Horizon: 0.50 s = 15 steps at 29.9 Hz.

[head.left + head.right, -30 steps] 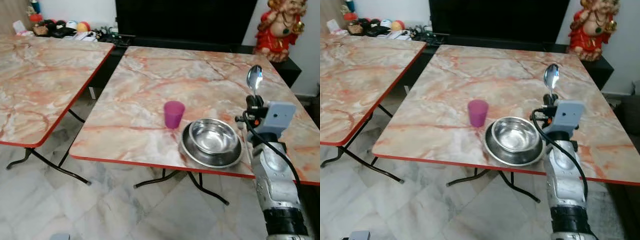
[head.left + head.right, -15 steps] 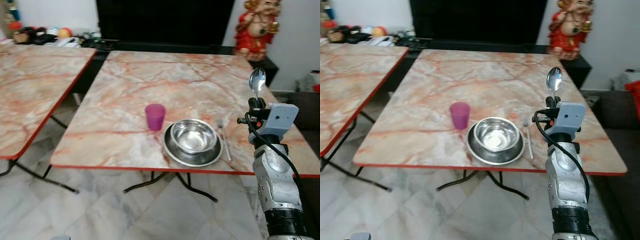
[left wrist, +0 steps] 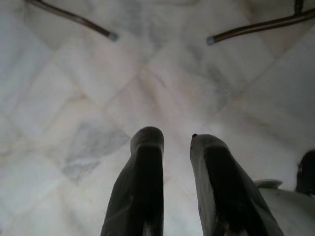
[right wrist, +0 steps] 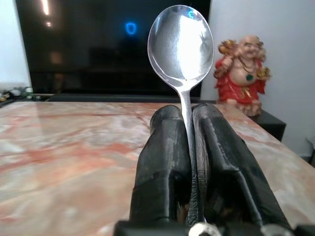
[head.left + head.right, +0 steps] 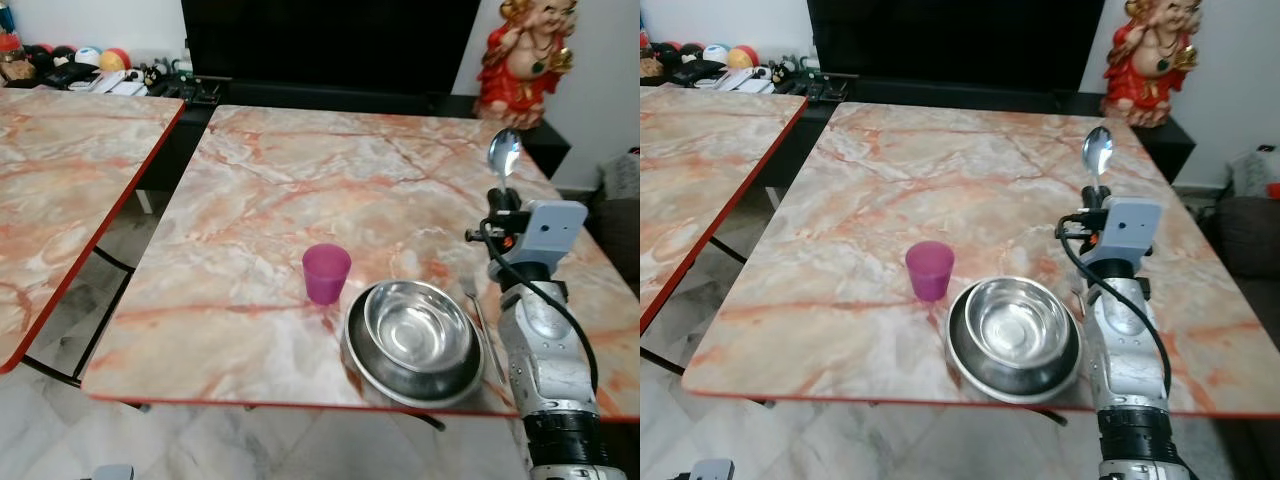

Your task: Setting the table

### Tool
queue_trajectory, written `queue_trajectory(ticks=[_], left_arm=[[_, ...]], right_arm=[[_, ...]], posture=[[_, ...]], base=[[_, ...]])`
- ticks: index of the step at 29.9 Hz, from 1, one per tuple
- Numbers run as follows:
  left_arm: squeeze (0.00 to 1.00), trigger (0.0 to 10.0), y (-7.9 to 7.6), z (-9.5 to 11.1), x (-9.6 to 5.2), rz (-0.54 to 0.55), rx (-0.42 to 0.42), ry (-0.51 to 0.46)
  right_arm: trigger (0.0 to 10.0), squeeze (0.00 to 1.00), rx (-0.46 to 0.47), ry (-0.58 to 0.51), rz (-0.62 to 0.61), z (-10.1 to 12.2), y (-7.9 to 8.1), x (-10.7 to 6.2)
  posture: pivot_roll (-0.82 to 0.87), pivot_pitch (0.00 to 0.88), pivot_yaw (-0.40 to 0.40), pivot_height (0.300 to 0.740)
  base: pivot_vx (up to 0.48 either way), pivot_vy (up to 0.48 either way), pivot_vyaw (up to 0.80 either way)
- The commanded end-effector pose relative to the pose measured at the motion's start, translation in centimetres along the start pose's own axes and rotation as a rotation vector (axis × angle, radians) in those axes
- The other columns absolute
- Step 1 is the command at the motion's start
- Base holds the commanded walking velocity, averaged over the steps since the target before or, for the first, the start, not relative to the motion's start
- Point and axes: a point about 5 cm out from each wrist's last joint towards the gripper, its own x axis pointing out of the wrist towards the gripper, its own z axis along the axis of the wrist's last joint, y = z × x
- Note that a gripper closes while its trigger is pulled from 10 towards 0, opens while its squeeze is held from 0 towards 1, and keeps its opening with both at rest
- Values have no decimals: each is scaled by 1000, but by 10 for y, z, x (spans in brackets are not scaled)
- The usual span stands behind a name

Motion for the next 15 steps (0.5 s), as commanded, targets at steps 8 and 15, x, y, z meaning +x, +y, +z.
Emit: queue_trajectory(ticks=[8,15], left_arm=[[0,10000,1,-9,-3,2,-2,31],[0,10000,-1,-10,-3,-4,5,36]], right_arm=[[10000,0,-67,69,-66,-6,-22,-10],[10000,0,-176,234,-73,-18,-41,-25]], posture=[[34,114,-18,740],[25,116,-25,740]], base=[[0,0,0],[0,0,0]])
